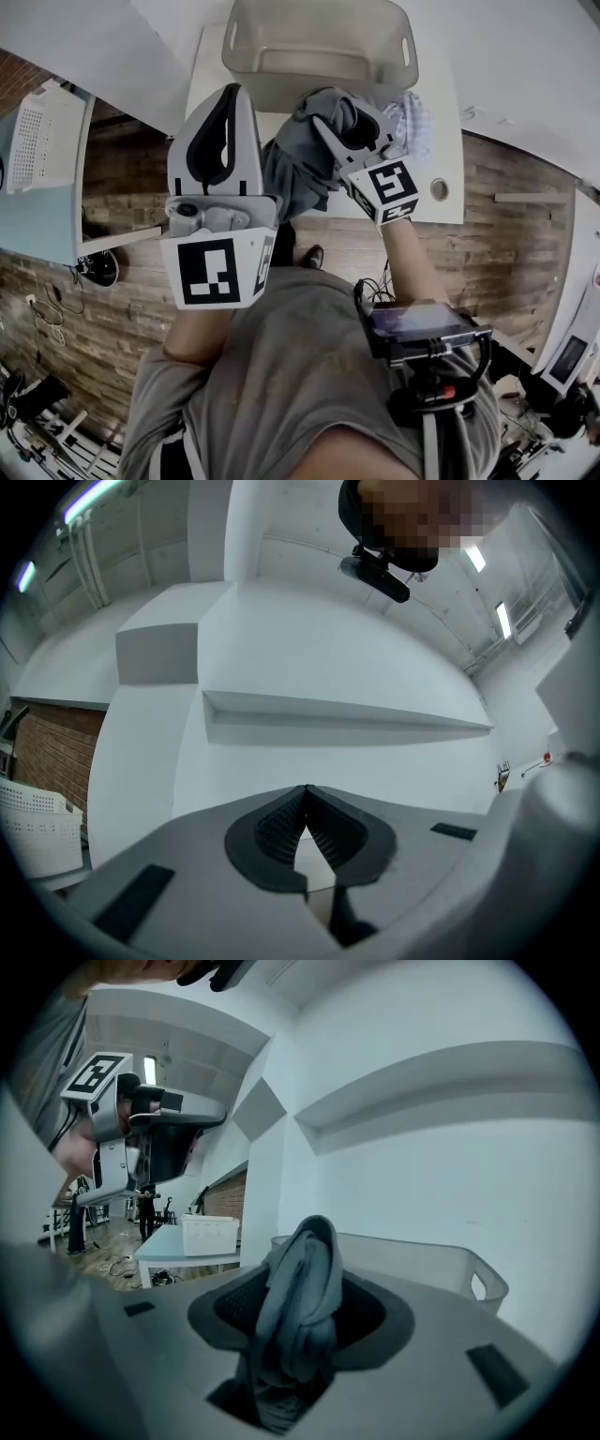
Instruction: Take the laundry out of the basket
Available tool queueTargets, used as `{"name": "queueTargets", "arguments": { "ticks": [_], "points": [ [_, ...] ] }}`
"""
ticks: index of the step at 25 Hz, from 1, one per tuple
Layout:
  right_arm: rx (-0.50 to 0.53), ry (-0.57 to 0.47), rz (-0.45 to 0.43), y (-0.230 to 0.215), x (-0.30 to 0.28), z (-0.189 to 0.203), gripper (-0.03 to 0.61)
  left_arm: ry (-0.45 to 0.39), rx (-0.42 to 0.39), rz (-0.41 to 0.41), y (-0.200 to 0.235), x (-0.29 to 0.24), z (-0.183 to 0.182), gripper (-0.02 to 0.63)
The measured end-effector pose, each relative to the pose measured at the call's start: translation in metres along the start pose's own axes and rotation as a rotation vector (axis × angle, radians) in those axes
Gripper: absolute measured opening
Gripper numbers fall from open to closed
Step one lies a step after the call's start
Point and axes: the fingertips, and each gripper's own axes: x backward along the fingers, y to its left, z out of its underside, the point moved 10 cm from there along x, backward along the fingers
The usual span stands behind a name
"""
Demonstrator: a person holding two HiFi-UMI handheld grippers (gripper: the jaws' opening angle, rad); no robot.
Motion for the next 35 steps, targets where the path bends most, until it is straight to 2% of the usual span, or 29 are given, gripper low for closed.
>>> {"name": "queueTargets", "arguments": {
  "ticks": [3, 8, 11, 16, 20, 26, 27, 30, 35],
  "points": [
    [0.013, 0.022, -0.021, 0.002, -0.002, -0.008, 0.259, 0.011, 0.001, 0.011, -0.002, -0.005, 0.004, 0.008],
    [-0.049, 0.117, 0.034, 0.002, 0.011, -0.007, 0.28, 0.011, 0.019, 0.036, -0.01, -0.011, 0.006, 0.008],
    [-0.074, 0.14, 0.062, 0.0, 0.021, -0.004, 0.305, 0.005, 0.024, 0.051, -0.014, -0.012, 0.004, 0.008],
    [-0.067, 0.108, 0.111, 0.003, 0.045, -0.024, 0.333, -0.012, 0.021, 0.065, -0.023, 0.004, -0.007, 0.008],
    [-0.07, 0.006, 0.115, 0.012, 0.062, -0.048, 0.33, -0.021, 0.017, 0.073, -0.029, 0.015, -0.014, 0.008],
    [-0.033, -0.171, 0.101, 0.027, 0.074, -0.076, 0.194, -0.025, 0.038, 0.075, -0.039, 0.017, -0.006, 0.008],
    [-0.025, -0.186, 0.102, 0.029, 0.075, -0.08, 0.159, -0.028, 0.041, 0.075, -0.041, 0.017, -0.006, 0.008],
    [-0.014, -0.218, 0.112, 0.034, 0.076, -0.088, 0.108, -0.042, 0.044, 0.077, -0.05, 0.016, -0.005, 0.008],
    [-0.003, -0.264, 0.132, 0.041, 0.079, -0.099, 0.042, -0.071, 0.036, 0.07, -0.059, 0.021, -0.008, 0.008]
  ]
}}
